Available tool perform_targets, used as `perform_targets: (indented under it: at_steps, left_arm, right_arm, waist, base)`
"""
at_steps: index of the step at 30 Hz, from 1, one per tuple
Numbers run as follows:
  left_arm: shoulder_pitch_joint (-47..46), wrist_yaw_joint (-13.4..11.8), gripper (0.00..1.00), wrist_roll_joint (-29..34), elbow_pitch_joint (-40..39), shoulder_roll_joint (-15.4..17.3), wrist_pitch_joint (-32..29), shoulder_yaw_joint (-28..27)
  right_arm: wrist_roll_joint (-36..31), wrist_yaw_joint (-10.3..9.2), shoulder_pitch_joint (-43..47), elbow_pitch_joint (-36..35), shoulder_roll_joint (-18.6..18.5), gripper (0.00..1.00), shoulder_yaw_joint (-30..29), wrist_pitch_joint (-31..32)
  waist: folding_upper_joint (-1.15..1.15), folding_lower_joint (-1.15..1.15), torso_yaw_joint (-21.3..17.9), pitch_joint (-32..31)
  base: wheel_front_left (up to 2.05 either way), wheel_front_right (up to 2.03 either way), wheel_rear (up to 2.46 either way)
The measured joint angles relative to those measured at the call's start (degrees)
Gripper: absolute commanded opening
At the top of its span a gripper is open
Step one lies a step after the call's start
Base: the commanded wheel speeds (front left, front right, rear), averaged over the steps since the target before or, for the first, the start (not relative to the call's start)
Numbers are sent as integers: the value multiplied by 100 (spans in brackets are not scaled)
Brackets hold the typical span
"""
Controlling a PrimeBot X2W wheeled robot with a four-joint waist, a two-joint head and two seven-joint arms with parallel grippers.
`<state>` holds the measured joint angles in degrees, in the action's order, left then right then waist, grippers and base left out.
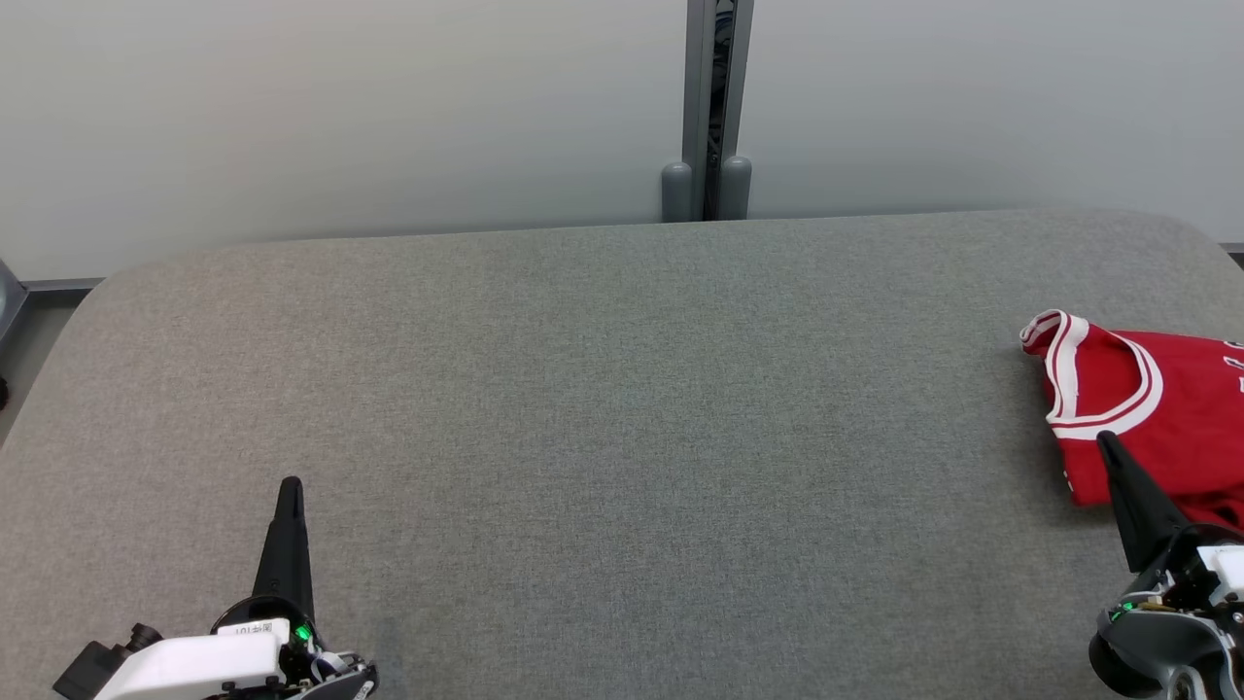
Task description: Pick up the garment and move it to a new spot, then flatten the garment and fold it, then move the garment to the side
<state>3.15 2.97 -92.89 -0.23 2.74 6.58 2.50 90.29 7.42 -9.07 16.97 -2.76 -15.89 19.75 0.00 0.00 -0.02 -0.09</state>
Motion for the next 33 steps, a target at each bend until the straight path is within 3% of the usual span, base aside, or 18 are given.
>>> perform_targets:
  at_steps: [33]
  left_arm:
    - [1,0,0,0,0,0,0,0]
  right_arm:
    - [0,-1,0,0,0,0,1,0]
  waist:
    - [0,0,0,0]
  base:
    - [0,0,0]
